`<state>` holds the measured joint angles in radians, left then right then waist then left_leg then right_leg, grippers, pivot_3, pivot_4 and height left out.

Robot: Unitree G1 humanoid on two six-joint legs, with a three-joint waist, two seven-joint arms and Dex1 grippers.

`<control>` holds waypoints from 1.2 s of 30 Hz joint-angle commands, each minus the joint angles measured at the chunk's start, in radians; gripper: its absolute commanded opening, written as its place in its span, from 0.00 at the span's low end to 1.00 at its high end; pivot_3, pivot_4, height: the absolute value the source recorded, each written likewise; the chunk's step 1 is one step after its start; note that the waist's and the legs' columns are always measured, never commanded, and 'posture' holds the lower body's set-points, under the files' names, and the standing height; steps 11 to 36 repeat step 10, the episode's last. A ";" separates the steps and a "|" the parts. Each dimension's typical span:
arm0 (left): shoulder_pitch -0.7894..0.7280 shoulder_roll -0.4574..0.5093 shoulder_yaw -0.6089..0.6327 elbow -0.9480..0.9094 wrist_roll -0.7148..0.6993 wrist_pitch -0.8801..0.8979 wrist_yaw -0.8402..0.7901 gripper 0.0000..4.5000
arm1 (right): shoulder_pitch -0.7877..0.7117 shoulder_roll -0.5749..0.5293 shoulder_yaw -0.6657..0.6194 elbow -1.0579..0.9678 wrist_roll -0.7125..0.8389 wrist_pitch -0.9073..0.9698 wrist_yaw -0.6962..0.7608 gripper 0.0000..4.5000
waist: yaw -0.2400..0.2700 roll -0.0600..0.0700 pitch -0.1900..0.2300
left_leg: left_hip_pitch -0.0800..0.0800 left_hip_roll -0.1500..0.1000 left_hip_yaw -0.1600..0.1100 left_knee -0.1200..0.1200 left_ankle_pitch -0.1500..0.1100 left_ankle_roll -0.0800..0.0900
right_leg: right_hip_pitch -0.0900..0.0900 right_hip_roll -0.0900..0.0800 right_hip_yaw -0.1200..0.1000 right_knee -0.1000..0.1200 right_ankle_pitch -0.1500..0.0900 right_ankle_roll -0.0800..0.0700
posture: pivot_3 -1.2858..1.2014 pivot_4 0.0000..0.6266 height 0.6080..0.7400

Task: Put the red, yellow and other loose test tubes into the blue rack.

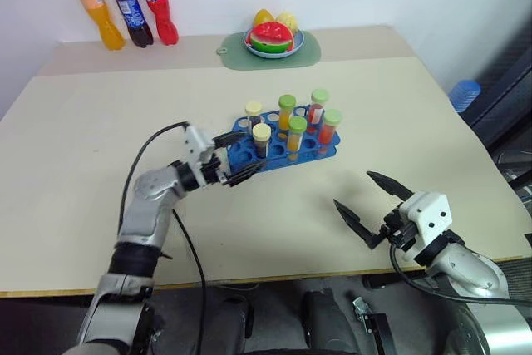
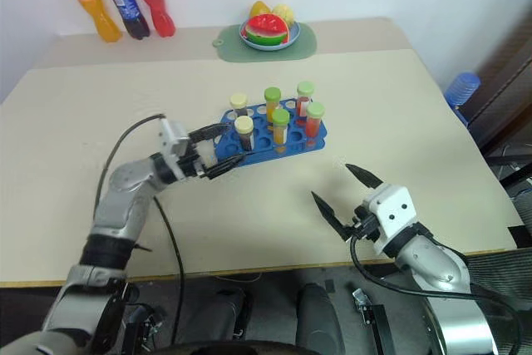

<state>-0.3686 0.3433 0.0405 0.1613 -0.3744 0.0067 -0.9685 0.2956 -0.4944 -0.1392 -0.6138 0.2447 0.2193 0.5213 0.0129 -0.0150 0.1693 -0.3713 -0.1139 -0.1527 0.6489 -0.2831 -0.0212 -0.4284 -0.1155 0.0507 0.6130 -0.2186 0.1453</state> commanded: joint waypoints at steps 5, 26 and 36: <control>0.270 0.149 0.149 -0.170 -0.041 -0.021 0.027 0.98 | 0.048 0.034 -0.074 -0.015 0.022 -0.011 -0.041 1.00 | 0.001 0.001 0.000 | 0.000 0.000 0.000 -0.001 -0.001 0.001 | 0.000 0.000 0.000 0.000 0.000 0.000 | 0.52 0.24 1.00; 0.399 0.201 0.174 -0.287 -0.087 0.067 0.031 0.98 | 0.068 0.043 -0.111 0.008 0.035 -0.022 -0.042 1.00 | 0.004 0.001 0.000 | 0.000 0.000 0.000 0.000 -0.001 0.001 | 0.001 -0.001 0.000 0.000 0.000 0.000 | 0.52 0.24 1.00; 0.399 0.201 0.174 -0.287 -0.087 0.067 0.031 0.98 | 0.068 0.043 -0.111 0.008 0.035 -0.022 -0.042 1.00 | 0.004 0.001 0.000 | 0.000 0.000 0.000 0.000 -0.001 0.001 | 0.001 -0.001 0.000 0.000 0.000 0.000 | 0.52 0.24 1.00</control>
